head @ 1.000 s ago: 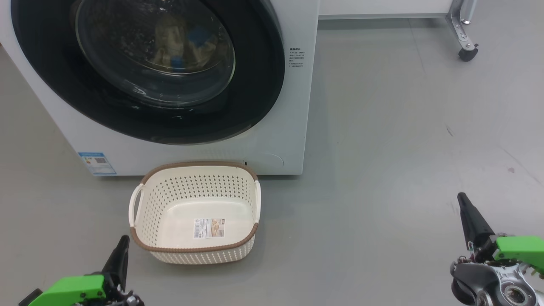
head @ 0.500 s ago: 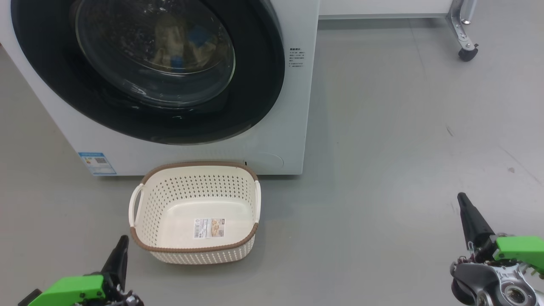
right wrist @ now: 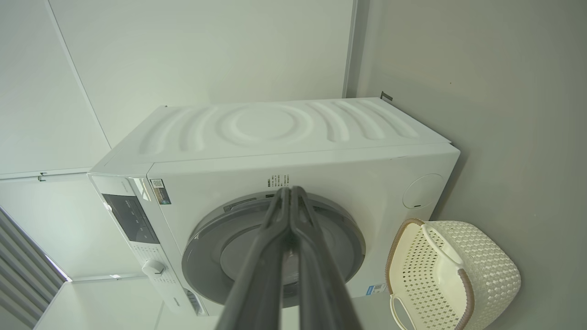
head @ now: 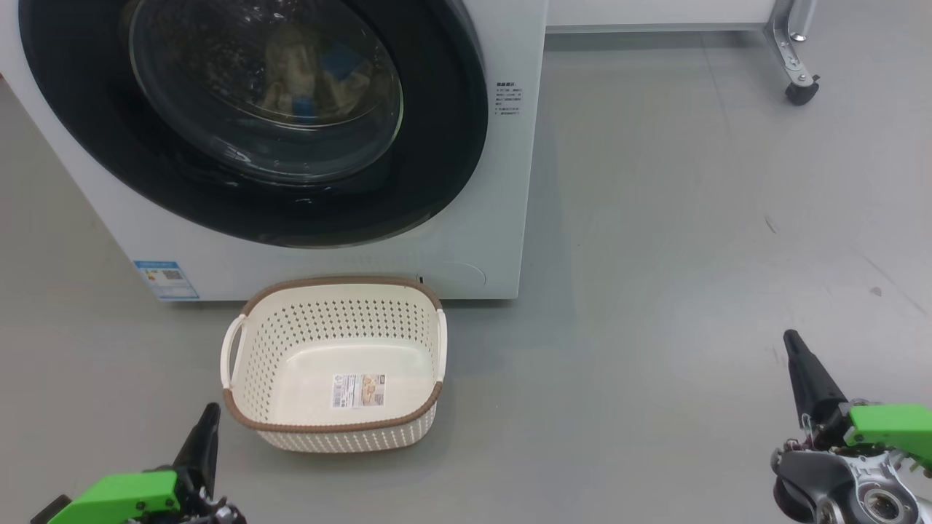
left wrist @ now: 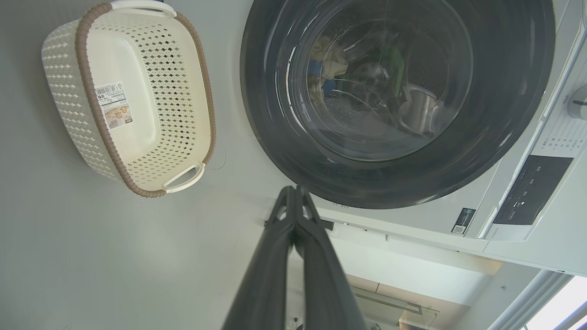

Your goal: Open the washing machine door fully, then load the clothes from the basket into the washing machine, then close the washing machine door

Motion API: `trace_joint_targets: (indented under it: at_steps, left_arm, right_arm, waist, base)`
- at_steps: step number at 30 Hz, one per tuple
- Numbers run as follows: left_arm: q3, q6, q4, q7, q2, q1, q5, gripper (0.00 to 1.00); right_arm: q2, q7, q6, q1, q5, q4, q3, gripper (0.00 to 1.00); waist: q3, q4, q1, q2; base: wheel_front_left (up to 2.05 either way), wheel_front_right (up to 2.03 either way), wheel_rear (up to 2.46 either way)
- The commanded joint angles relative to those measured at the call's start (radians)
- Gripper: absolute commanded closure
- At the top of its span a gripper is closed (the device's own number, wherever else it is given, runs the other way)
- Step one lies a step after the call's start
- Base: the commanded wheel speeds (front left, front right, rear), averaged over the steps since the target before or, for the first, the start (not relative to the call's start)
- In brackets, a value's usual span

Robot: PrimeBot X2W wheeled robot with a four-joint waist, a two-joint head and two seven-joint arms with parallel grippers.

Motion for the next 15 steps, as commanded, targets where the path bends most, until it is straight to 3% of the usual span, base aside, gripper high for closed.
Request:
trace_joint_targets:
  at_steps: [1,15]
  left_arm:
    - [0.038,-0.007,-0.027,0.006,0.008,-0.051,0.010,1.00]
    - [0.038,-0.007,-0.027,0.006,0.007,-0.051,0.011,1.00]
  right_arm:
    - [-0.007,0.008,0.003,-0.056,-0.014,-0.031,0.015,1.00]
    - [-0.006,0.009,0.003,-0.056,-0.014,-0.031,0.014,1.00]
  waist:
    - [0.000,0.000,0.0000,0.0000]
    - [0.000,0.000,0.0000,0.0000]
  base:
    - [0.00,0.00,0.00]
    - [0.00,0.00,0.00]
